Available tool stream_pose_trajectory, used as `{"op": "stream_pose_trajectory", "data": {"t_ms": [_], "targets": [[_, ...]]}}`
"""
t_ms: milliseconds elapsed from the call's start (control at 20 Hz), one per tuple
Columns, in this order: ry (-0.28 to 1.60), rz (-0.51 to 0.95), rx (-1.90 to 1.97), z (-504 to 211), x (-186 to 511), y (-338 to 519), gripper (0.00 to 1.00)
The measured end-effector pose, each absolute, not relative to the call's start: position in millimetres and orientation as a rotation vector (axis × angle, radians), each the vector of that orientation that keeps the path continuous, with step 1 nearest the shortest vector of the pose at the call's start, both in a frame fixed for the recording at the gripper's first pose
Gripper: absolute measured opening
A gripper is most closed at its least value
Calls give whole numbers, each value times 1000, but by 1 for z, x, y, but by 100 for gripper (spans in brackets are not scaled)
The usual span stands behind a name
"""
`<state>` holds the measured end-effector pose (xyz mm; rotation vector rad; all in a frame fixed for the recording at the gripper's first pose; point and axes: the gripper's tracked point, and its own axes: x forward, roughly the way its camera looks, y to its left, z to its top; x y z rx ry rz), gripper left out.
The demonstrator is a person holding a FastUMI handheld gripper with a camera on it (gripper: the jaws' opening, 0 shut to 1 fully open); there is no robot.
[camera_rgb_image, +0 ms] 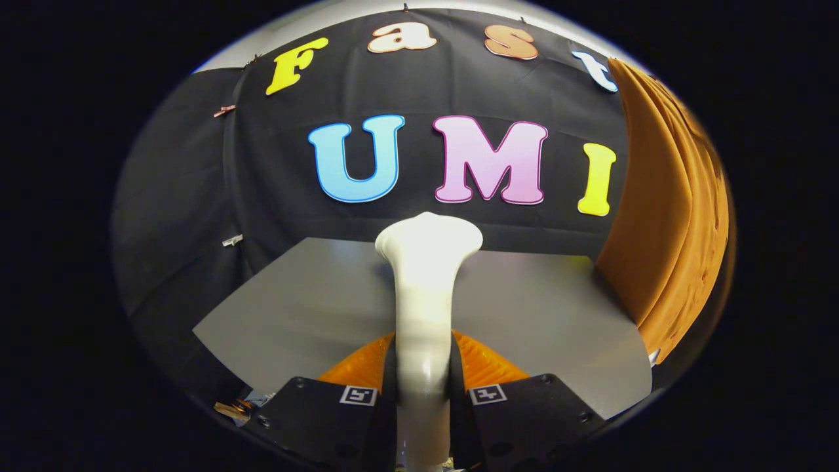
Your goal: Iron the clothes twice with a garment steamer, once on the left side and once on the right side.
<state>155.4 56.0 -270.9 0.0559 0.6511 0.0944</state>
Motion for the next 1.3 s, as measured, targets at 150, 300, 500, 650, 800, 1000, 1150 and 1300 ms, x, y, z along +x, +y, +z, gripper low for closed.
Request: {"op": "stream_pose_trajectory", "data": {"t_ms": [150, 300, 500, 650, 800, 1000, 1150, 1300], "targets": [[602, 107, 73, -247, 147, 54, 36], [554, 111, 94, -221, 136, 53, 36], [481, 103, 113, -186, 118, 49, 36], [415, 87, 109, -156, 103, 44, 36], [367, 39, 108, -134, 81, 27, 35], [314, -79, 90, -111, 48, -19, 35], [291, -157, 66, -101, 30, -62, 35], [268, -208, 65, -91, 21, -109, 35]]}}
